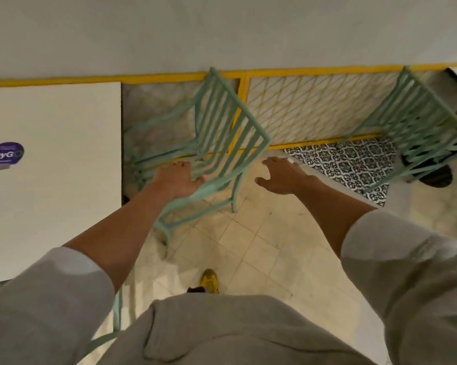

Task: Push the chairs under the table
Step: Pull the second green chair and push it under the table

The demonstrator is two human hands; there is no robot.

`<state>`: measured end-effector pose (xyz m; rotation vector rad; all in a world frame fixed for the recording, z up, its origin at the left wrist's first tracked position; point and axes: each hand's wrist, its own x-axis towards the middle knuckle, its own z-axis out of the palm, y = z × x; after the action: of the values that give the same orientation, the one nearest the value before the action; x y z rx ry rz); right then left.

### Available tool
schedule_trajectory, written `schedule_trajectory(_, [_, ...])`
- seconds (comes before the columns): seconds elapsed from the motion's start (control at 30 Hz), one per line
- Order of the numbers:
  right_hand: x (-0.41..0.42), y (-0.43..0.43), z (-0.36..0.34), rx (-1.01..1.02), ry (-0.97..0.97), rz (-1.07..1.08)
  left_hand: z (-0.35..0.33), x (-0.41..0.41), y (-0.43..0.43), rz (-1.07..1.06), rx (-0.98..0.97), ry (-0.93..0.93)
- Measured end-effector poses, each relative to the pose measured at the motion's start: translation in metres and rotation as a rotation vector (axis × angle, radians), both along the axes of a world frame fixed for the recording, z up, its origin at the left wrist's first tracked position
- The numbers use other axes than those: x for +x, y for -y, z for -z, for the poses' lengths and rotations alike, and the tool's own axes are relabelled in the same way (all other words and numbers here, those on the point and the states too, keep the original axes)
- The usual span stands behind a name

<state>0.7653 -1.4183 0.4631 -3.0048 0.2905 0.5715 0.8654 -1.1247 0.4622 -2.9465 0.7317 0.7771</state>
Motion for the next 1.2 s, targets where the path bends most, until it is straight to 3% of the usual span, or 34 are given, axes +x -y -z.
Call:
schedule_trajectory(0.3, [0.183,0.044,-0.008,-0.04,-0.047,-0.26,-0.001,0.082,0.038,-0.207,-0.041,-0.02])
schedule_trajectory(0.6, [0.349,0.093,0.044,-0.114,-0.154,-0.672,0.043,0.118,0.094,-0.661,-0.081,-0.036])
schedule_trajectory(0.8, [0.438,0.155,0.067,-0.214,-0.216,-0.972,0.056,0.107,0.181,-0.967,-0.111,-0.022])
schedule_trajectory(1.0, [0.498,0.191,0.079,-0.326,-0.19,-1.183,0.069,0.137,0.307,-1.081,-0.244,-0.033])
schedule_trajectory(1.2, [0.541,0.204,0.098,-0.3,-0.133,-1.259,0.103,0.193,0.421,-1.161,-0.441,-0.159])
